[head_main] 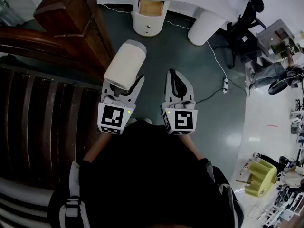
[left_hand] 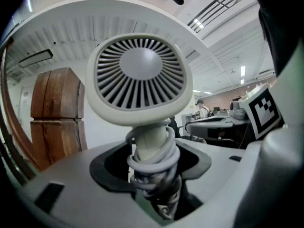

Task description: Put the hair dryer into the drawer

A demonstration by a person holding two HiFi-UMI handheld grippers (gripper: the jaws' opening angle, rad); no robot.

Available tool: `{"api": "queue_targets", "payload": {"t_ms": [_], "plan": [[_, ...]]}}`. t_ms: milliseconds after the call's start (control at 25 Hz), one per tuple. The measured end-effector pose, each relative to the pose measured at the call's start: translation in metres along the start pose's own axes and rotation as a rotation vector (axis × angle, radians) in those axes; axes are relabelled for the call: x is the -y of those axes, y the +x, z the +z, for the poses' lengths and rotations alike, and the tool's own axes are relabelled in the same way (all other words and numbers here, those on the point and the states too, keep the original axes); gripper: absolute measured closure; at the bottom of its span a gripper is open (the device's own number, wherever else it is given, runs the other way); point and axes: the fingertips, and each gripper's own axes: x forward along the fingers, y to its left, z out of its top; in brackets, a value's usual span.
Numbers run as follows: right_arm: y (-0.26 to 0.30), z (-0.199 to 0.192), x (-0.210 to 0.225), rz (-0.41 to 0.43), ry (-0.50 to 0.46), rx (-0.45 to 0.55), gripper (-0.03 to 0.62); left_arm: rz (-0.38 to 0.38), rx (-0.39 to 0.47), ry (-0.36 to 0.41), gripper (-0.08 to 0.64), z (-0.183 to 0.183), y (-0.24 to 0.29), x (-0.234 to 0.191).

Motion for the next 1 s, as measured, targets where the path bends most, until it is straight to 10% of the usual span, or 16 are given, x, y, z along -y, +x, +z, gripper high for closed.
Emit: {"api": "queue_targets", "payload": {"t_ms": [1000], "plan": [[0.026,-0.026,0.054,0.011,0.056,-0.005,0.569,0.012,-0.022,-0.018,0.305,-0.01,0.056,0.012]]}}
